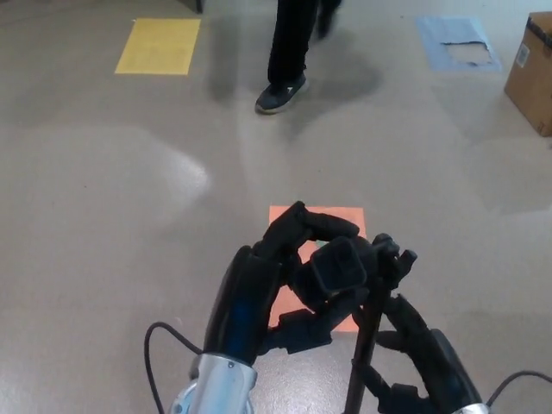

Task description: A phone stand is kept on the floor and the robot uses both its hands to grab it and uses its left hand to extend the phone stand by pulling it upwards

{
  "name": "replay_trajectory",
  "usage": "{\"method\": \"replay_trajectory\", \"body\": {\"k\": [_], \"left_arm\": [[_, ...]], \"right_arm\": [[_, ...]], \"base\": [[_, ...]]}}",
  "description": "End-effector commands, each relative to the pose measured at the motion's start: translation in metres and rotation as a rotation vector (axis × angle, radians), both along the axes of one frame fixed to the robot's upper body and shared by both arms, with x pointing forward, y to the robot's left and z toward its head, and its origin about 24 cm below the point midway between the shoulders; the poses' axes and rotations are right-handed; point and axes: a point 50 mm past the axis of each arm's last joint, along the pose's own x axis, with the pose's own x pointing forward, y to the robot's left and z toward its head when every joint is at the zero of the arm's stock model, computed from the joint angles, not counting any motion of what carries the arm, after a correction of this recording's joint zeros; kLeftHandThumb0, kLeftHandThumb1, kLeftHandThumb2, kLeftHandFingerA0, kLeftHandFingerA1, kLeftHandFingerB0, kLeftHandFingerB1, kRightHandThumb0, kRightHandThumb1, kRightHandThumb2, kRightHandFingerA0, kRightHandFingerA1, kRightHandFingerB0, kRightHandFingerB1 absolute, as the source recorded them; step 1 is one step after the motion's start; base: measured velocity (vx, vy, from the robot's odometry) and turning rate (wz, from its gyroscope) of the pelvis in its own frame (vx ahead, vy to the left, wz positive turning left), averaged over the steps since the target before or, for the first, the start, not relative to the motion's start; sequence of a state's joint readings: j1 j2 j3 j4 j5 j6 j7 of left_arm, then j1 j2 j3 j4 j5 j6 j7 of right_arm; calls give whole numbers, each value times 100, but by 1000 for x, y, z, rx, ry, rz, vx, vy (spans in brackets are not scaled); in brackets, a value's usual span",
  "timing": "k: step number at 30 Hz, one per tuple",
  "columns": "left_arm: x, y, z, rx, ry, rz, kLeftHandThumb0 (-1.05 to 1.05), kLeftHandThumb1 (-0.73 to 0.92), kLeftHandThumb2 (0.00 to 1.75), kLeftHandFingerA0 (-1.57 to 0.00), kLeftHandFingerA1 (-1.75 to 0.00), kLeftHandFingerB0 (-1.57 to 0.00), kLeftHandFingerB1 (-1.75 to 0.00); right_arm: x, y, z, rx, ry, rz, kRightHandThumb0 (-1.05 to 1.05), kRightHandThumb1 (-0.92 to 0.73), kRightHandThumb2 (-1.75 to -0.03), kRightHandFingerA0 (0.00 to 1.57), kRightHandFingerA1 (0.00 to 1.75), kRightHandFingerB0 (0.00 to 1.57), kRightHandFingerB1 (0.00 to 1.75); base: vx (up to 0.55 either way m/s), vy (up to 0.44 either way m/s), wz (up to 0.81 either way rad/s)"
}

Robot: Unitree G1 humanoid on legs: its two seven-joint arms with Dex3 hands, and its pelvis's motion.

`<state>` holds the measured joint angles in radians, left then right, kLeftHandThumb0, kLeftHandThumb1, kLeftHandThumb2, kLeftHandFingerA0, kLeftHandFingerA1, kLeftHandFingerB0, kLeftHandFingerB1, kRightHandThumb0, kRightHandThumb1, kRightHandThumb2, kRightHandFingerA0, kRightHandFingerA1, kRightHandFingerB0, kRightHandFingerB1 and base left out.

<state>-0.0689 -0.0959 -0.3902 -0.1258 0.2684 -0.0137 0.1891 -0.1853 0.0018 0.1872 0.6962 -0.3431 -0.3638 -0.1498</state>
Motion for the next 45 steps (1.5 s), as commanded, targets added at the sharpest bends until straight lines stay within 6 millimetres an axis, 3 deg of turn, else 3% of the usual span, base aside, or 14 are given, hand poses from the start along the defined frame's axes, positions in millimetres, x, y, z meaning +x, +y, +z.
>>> {"method": "replay_trajectory", "body": {"k": [1, 6, 9, 11, 26, 27, 29, 30, 34, 37, 39, 40, 43, 45], "left_arm": [[-3, 1, 2, -69, -14, -17, -41, 83, 66, -77, -174, -62, -160], [-3, 0, 2, -65, -10, -21, -40, 83, 64, -76, -175, -56, -162], [-3, 0, 3, -61, -16, -26, -40, 83, 64, -77, -175, -55, -163], [-3, -1, 3, -66, -16, -26, -41, 83, 64, -75, -175, -55, -162], [-3, -12, 21, -68, -66, -52, -39, 82, 63, -73, -174, -57, -158], [-1, -17, 37, -84, -116, -78, -33, 84, 62, -69, -172, -59, -153], [-1, -28, 70, -128, -214, -138, -33, 85, 62, -68, -175, -55, -156], [-1, -31, 78, -144, -240, -153, -34, 84, 63, -69, -175, -58, -152], [-1, -33, 85, -153, -263, -161, -34, 84, 63, -69, -175, -58, -152], [-8, -53, 148, -271, -406, -243, -48, 76, 69, -81, -167, -74, -152], [-9, -55, 155, -282, -415, -246, -48, 76, 69, -81, -167, -74, -152], [-12, -58, 179, -305, -468, -269, -42, 79, 63, -89, -160, -76, -146], [-15, -59, 199, -280, -545, -234, -44, 75, 69, -90, -162, -78, -144], [-15, -59, 206, -294, -554, -240, -45, 74, 68, -90, -161, -79, -143]], "right_arm": [[-13, -3, -13, 90, 8, -116, -51, -70, -62, 91, 175, 68, 175], [-15, -2, -14, 103, -29, -211, -18, -52, -83, 132, 175, 117, 175], [-16, -1, -16, 134, -13, -230, -44, -46, -93, 143, 164, 130, 159], [-17, -1, -17, 128, -12, -232, -23, -55, -82, 119, 175, 104, 175], [-25, -5, -27, 124, 36, -235, -32, -57, -74, 114, 175, 97, 175], [-26, -4, -29, 120, 40, -232, -46, -48, -90, 135, 154, 119, 147], [-30, -2, -32, 115, 48, -225, -45, -48, -89, 136, 154, 119, 147], [-30, -2, -33, 112, 52, -225, -34, -61, -67, 115, 175, 95, 175], [-31, -2, -34, 108, 55, -226, -34, -61, -67, 115, 175, 95, 175], [-30, 0, -37, 85, 75, -225, -33, -60, -70, 109, 175, 96, 175], [-30, 1, -37, 83, 76, -226, -33, -60, -70, 109, 175, 96, 175], [-31, 1, -38, 87, 74, -226, -44, -47, -90, 134, 152, 119, 146], [-33, 1, -39, 73, 67, -221, -45, -47, -91, 135, 152, 120, 146], [-34, 1, -40, 80, 70, -220, -33, -57, -75, 114, 175, 101, 175]], "base": [[0, 0, 0], [0, 0, 0], [0, 0, 0], [0, 0, 0], [0, 0, 0], [0, 0, 0], [0, 0, 0], [0, 0, 0], [0, 0, 0], [0, 0, 0], [0, 0, 0], [0, 0, 0], [0, 0, 0], [0, 0, 0]]}}
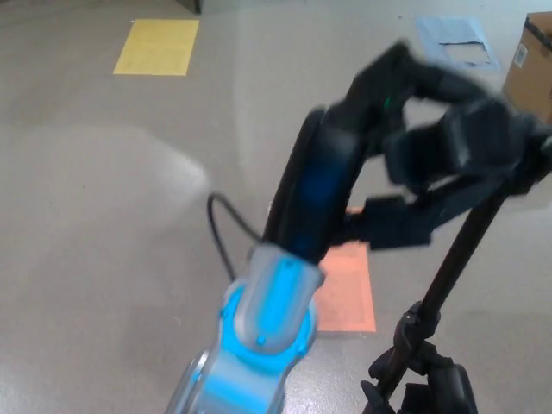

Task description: A phone stand is kept on the floor and the robot uses both its hands to grab it and uses its left hand to extend the phone stand by pulling it upwards

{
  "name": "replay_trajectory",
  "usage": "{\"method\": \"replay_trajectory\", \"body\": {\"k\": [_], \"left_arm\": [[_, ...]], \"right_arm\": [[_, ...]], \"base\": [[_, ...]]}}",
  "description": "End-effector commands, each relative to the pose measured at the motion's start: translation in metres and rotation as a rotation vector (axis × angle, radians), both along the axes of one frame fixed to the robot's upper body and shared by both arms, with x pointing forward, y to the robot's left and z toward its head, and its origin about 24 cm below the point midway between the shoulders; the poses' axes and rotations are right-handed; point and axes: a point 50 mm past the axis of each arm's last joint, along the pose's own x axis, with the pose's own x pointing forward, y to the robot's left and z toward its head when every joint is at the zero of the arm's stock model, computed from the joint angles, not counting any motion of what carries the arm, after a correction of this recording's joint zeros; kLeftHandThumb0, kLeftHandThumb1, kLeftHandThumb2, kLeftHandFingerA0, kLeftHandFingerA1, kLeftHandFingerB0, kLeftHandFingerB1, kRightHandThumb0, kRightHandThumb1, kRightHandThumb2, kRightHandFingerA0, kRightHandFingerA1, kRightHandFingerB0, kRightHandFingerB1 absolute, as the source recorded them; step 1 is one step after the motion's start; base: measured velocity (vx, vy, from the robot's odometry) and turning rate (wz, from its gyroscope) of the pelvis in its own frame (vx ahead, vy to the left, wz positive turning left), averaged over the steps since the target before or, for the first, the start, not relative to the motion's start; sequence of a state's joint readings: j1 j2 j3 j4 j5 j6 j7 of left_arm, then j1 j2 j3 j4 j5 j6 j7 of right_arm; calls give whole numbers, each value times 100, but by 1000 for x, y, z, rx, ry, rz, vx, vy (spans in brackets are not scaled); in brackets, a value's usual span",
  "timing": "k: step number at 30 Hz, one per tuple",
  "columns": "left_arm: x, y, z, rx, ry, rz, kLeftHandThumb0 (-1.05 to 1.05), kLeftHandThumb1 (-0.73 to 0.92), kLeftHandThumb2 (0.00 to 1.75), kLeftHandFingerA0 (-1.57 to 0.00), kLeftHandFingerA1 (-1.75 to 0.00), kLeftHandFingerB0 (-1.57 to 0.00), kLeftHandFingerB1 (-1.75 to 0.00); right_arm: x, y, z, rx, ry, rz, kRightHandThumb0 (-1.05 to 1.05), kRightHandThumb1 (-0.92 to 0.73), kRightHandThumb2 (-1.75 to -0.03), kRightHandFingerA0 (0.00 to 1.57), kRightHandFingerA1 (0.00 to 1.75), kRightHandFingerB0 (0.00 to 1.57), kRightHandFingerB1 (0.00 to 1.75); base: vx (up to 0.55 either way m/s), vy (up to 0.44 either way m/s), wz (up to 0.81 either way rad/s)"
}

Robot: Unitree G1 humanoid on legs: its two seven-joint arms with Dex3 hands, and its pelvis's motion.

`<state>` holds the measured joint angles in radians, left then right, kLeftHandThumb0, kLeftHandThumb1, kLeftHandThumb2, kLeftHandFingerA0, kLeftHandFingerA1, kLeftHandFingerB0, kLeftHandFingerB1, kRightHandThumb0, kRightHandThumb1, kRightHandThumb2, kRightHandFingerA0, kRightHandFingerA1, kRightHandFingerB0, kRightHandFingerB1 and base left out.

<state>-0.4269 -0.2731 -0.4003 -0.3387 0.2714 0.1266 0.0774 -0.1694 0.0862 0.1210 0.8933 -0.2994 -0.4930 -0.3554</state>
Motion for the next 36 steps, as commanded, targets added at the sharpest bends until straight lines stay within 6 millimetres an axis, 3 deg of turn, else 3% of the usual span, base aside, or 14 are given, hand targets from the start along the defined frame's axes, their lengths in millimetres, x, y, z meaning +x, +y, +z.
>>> {"method": "replay_trajectory", "body": {"k": [1, 2, 3, 4, 7, 8, 9, 13, 14, 16, 24, 26, 36], "left_arm": [[-18, -10, 74, -140, -157, -35, -45, 74, 68, -90, -161, -79, -143], [-18, -10, 74, -140, -156, -35, -45, 74, 68, -90, -161, -79, -143], [-19, -10, 89, -166, -175, -58, -46, 76, 69, -85, -172, -73, -156], [-22, -10, 106, -199, -199, -91, -46, 76, 69, -85, -172, -73, -156], [-22, -10, 110, -204, -202, -98, -46, 76, 69, -85, -172, -73, -156], [-24, -8, 126, -223, -252, -95, -41, 77, 64, -91, -170, -73, -155], [-25, -7, 136, -234, -281, -89, -41, 76, 64, -91, -169, -72, -157], [-25, -6, 140, -237, -292, -80, -41, 76, 64, -91, -169, -72, -157], [-28, -4, 159, -268, -352, -76, -42, 72, 66, -93, -154, -78, -144], [-31, -2, 176, -292, -418, -66, -41, 72, 66, -93, -150, -79, -144], [-36, 4, 202, -312, -502, -22, -44, 76, 63, -84, -159, -73, -147], [-37, 7, 206, -310, -520, -4, -44, 77, 63, -89, -160, -73, -148], [-36, 10, 209, -308, -531, 12, -44, 76, 63, -91, -160, -80, -145]], "right_arm": [[-13, 1, -14, -30, 59, 26, -33, -57, -75, 114, 175, 101, 175], [-13, 1, -14, -30, 59, 26, -33, -57, -75, 114, 175, 101, 175], [-15, 1, -15, -35, 61, 27, -30, -58, -73, 113, 175, 100, 175], [-17, 1, -16, -42, 63, 29, -30, -58, -73, 113, 175, 100, 175], [-17, 1, -16, -44, 63, 29, -30, -58, -73, 113, 175, 100, 175], [-19, 1, -17, -50, 69, 30, -31, -59, -72, 112, 175, 97, 175], [-21, 1, -18, -54, 70, 32, -44, -49, -89, 136, 154, 118, 147], [-21, 0, -18, -56, 68, 34, -44, -49, -89, 136, 154, 118, 147], [-21, 1, -18, -53, 69, 34, -30, -59, -72, 112, 175, 98, 175], [-20, 2, -18, -54, 70, 32, -30, -59, -72, 111, 175, 98, 175], [-25, 2, -22, -67, 74, 43, -29, -60, -71, 111, 175, 97, 175], [-26, 1, -23, -63, 81, 39, -30, -59, -71, 110, 175, 97, 175], [-28, 2, -23, -61, 82, 37, -28, -58, -71, 112, 175, 98, 175]], "base": [[0, 0, 0], [0, 0, 0], [0, 0, 0], [0, 0, 0], [0, 0, 0], [0, 0, 0], [0, 0, 0], [0, 0, 0], [0, 0, 0], [0, 0, 0], [0, 0, 0], [0, 0, 0], [0, 0, 0]]}}
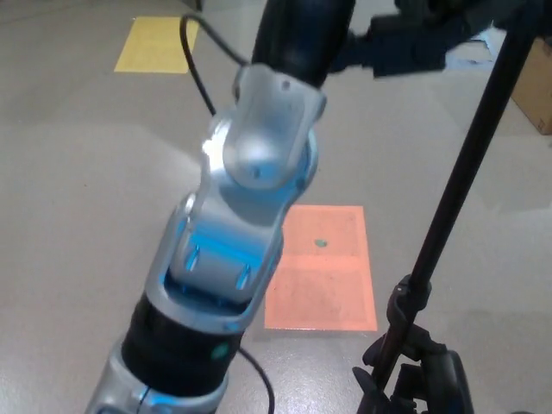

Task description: A phone stand is kept on the floor and the robot uses both its hands to grab it and uses its left hand to extend the phone stand by pulling it upwards

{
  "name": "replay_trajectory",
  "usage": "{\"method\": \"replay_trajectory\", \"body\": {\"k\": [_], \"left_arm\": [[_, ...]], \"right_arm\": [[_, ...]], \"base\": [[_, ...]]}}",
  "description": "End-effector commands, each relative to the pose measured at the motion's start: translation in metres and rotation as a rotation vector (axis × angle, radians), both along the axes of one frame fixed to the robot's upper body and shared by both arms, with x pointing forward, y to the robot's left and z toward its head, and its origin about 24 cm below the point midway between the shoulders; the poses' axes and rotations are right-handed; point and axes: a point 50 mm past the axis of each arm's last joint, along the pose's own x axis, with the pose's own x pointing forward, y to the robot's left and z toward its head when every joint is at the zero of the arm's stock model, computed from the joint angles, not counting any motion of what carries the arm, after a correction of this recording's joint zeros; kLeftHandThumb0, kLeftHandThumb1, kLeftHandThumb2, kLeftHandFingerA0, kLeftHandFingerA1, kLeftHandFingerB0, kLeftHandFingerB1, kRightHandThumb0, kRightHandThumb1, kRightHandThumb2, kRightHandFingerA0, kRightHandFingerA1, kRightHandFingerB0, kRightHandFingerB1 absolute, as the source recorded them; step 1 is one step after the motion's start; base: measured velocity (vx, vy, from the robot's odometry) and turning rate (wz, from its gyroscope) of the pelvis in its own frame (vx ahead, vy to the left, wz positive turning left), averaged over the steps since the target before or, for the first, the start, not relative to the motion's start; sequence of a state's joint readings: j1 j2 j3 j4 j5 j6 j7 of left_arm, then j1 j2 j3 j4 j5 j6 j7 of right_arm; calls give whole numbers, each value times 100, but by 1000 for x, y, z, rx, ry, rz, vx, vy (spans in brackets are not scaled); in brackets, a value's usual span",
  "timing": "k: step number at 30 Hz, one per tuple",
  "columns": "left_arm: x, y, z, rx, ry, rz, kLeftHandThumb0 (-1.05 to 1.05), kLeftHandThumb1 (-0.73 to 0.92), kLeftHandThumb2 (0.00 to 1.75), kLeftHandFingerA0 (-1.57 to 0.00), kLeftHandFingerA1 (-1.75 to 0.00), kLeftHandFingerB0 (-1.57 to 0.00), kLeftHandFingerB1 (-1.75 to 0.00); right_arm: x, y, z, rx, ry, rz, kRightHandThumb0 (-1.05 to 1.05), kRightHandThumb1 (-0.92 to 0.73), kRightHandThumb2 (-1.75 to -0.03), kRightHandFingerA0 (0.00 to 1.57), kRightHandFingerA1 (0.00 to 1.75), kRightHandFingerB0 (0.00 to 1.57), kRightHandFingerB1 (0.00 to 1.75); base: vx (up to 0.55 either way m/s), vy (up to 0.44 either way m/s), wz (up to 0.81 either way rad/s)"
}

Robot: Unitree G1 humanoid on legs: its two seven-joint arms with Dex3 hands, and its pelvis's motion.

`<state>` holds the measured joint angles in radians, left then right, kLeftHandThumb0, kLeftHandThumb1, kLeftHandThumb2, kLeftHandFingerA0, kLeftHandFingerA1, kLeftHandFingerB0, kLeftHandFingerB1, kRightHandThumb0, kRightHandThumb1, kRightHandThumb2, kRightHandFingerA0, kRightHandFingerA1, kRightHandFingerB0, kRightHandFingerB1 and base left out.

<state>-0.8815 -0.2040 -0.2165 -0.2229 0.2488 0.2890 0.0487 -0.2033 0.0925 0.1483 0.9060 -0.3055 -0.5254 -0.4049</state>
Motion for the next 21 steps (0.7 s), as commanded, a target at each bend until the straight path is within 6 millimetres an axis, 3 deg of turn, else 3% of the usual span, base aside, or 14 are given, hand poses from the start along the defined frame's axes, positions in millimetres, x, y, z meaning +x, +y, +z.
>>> {"method": "replay_trajectory", "body": {"k": [1, 5, 6, 10, 16, 17, 20, 21], "left_arm": [[-68, 1, 121, -333, -385, -116, -45, 75, 69, -83, -168, -78, -150], [-68, 0, 118, -343, -362, -148, -42, 76, 63, -84, -167, -72, -153], [-68, 0, 116, -348, -352, -159, -41, 75, 63, -88, -157, -75, -147], [-66, -1, 108, -355, -320, -179, -40, 75, 63, -90, -166, -73, -157], [-62, -4, 62, -306, -213, -168, -40, 75, 63, -90, -161, -73, -151], [-59, -5, 40, -285, -152, -199, -39, 79, 67, -80, -173, -69, -153], [-54, -5, 1, -223, -27, -212, -40, 81, 64, -85, -174, -69, -161], [-51, -4, -17, -208, 42, -230, -41, 81, 70, -85, -170, -75, -151]], "right_arm": [[-36, -6, -32, -60, 146, 30, -29, -59, -70, 110, 175, 97, 175], [-36, -6, -32, -44, 143, 30, -28, -58, -72, 111, 175, 99, 175], [-35, -6, -32, -44, 143, 28, -29, -59, -71, 110, 175, 99, 175], [-34, -6, -32, -47, 150, 25, -29, -59, -71, 111, 175, 99, 175], [-34, -7, -32, -58, 145, 26, -30, -60, -71, 109, 175, 97, 175], [-33, -8, -31, -56, 145, 22, -30, -60, -72, 109, 175, 97, 175], [-35, -4, -32, -44, 142, 30, -30, -60, -72, 109, 175, 97, 175], [-36, -5, -32, -43, 142, 29, -31, -59, -73, 109, 175, 98, 175]], "base": [[0, 0, 0], [0, 0, 0], [0, 0, 0], [0, 0, 0], [0, 0, 0], [0, 0, 0], [0, 0, 0], [0, 0, 0]]}}
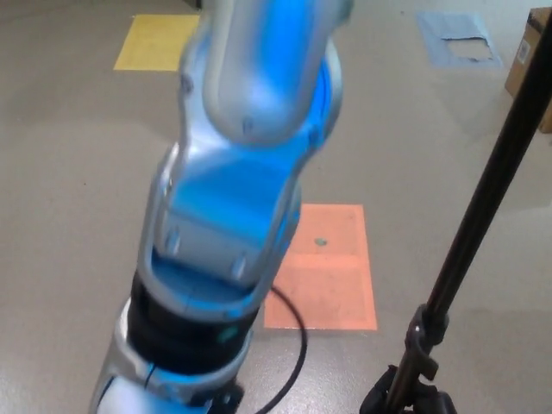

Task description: A phone stand is kept on the floor and the robot uses both its hands to grab it and uses its left hand to extend the phone stand by pulling it upwards

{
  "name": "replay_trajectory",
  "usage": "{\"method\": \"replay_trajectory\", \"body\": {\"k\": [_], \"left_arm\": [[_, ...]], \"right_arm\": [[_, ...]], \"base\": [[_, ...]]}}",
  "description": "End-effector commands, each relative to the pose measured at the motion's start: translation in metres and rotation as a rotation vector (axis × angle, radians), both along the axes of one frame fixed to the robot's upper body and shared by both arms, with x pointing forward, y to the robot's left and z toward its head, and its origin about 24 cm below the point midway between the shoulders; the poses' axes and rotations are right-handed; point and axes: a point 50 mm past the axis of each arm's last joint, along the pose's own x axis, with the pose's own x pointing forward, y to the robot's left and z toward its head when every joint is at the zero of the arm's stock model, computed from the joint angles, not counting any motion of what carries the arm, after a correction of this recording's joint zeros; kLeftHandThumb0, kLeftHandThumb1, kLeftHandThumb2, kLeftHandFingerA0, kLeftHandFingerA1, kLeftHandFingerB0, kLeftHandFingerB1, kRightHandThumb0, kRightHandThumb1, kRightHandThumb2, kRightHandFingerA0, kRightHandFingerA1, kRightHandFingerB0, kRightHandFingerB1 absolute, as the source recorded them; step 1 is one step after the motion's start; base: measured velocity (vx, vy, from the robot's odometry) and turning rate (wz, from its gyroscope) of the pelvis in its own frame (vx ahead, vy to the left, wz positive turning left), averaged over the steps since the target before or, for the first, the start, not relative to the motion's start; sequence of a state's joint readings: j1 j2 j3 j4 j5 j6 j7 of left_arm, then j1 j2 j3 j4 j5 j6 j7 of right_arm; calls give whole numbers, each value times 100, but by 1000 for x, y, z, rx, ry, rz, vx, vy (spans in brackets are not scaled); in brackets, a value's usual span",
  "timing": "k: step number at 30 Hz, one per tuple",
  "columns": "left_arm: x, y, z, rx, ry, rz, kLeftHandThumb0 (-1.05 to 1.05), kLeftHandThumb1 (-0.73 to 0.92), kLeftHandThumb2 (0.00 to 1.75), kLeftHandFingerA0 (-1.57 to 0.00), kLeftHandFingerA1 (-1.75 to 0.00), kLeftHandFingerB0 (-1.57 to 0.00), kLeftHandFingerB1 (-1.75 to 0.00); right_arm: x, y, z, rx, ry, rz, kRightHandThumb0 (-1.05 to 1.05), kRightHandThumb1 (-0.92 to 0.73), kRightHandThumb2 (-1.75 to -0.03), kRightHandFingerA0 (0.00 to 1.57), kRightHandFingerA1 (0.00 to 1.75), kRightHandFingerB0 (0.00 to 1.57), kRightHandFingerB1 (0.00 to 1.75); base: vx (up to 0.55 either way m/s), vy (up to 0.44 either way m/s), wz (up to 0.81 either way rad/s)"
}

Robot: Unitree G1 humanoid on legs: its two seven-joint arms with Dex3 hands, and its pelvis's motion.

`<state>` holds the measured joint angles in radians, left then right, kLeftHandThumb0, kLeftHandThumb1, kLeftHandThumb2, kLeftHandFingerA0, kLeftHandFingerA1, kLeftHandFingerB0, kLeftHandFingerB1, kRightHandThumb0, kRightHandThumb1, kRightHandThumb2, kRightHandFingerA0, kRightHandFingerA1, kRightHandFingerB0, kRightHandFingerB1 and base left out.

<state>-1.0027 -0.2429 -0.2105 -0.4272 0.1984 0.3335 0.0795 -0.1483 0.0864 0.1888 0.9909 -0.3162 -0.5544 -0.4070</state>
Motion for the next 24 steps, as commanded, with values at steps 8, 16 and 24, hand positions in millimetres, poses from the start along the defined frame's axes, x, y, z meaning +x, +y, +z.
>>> {"method": "replay_trajectory", "body": {"k": [8, 16, 24], "left_arm": [[0, 5, -169, 34, 562, -153, -37, 84, 65, -84, -172, -67, -163], [-16, 12, -229, 38, 750, -145, -36, 86, 69, -77, -171, -66, -153], [-27, 14, -249, 12, 812, -164, -38, 84, 69, -77, -169, -66, -152]], "right_arm": [[-5, -7, -6, -2, 42, -18, -31, -59, -72, 109, 175, 96, 175], [-2, -6, -5, -5, 48, -15, -43, -47, -92, 134, 150, 119, 144], [-2, -8, -5, -32, 37, 7, -38, -60, -72, 110, 175, 96, 175]], "base": [[0, 0, 0], [0, 0, 0], [0, 0, 0]]}}
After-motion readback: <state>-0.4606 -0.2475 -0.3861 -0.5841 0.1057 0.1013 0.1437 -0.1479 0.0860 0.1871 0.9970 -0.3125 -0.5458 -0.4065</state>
